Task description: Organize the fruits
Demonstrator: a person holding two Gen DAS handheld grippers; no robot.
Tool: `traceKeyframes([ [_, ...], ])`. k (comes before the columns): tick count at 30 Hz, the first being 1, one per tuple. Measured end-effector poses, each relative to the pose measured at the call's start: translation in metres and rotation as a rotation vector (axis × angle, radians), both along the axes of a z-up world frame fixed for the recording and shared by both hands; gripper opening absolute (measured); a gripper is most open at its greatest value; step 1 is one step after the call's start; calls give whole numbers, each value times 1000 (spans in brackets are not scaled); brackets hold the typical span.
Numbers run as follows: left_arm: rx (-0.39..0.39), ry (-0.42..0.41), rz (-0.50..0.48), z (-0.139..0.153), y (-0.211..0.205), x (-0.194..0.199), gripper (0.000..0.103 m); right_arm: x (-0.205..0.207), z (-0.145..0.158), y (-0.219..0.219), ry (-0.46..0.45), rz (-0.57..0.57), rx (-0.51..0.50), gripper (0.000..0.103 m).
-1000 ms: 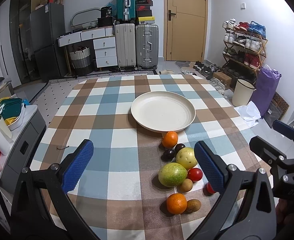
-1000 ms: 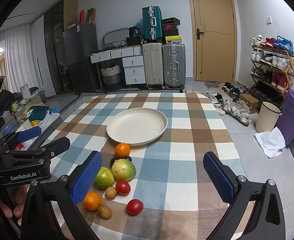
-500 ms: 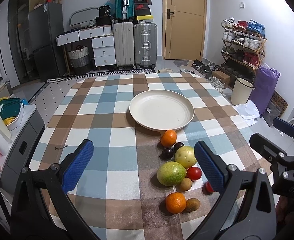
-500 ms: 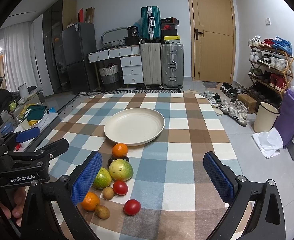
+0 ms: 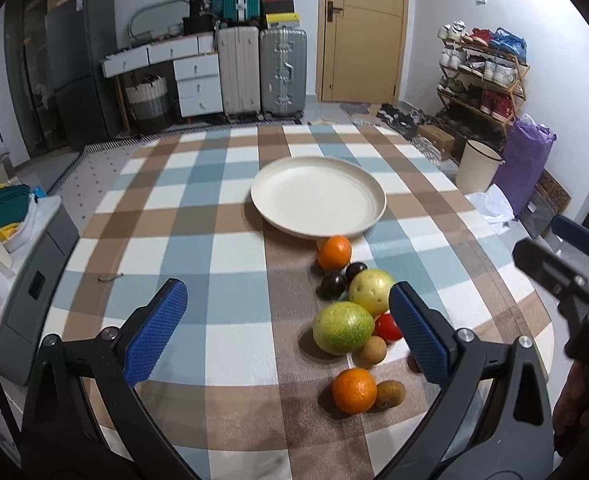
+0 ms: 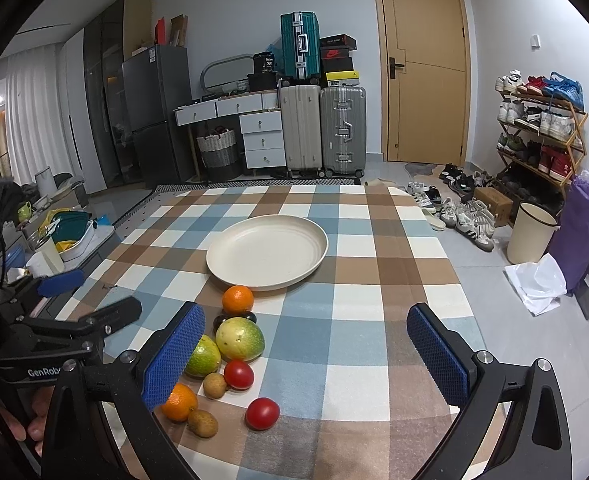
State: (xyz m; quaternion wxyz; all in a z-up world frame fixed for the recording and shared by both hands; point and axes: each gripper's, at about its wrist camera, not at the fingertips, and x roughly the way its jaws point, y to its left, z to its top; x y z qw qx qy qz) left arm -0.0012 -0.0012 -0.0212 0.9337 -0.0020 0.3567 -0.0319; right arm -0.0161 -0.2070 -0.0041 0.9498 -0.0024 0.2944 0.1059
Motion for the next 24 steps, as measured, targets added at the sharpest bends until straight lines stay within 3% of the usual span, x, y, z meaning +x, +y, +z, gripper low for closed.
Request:
traceKeyframes([
  [24, -143, 225, -120, -74, 10, 10, 100, 4, -5, -11, 24, -18, 21, 103],
])
